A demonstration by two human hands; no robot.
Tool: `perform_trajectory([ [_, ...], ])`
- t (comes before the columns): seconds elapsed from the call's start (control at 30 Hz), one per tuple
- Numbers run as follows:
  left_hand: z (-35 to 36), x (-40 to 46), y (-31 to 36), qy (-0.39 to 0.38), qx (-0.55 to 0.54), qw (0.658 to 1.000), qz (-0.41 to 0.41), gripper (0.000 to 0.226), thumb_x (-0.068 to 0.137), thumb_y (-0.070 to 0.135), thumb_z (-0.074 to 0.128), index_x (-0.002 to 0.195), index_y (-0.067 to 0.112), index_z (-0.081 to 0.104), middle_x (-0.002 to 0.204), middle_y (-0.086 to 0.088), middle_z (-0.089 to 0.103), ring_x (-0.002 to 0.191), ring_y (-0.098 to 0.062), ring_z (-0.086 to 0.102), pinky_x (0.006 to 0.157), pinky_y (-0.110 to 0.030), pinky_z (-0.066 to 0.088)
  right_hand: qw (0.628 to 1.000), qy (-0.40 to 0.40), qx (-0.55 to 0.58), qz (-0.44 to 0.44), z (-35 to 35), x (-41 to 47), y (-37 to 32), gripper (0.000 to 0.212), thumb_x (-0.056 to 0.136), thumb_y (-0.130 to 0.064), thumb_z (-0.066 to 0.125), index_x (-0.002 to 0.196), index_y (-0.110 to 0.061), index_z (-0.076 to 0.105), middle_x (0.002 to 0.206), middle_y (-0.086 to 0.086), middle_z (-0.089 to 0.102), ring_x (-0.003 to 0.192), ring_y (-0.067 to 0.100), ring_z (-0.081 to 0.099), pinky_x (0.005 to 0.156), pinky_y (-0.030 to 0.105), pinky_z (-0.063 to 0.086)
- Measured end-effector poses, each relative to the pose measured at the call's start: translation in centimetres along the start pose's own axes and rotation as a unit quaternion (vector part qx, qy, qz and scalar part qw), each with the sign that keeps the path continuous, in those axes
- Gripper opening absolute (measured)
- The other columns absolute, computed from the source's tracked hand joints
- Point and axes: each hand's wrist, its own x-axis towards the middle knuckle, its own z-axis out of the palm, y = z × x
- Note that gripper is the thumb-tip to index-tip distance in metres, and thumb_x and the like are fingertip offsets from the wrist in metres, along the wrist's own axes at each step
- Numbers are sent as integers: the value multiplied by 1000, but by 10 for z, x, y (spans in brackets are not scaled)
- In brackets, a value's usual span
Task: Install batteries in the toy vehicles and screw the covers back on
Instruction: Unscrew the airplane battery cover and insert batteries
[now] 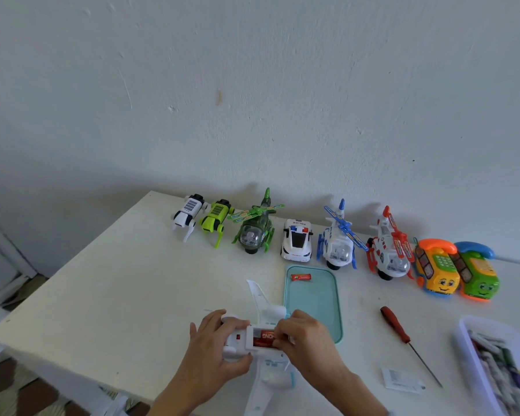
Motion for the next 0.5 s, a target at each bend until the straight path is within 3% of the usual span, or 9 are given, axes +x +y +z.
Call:
perform_trajectory([
  [0.2,0,1,2,3,3,1000,-2,52,61,72,42,111,56,37,122,27,37,131,4,17,117,-50,11,999,27,29,-11,7,2,2,28,54,-13,78,58,-21,51,54,-10,52,60,7,42,46,14,30],
  [0.5,-2,4,1,18,3,1000,16,50,64,69,46,111,54,41,113,41,29,123,4,22,112,-49,20,998,33,58,-23,16,7,10,20,63,-8,73,55,-16,56,55,-6,53,56,7,44,45,23,38],
])
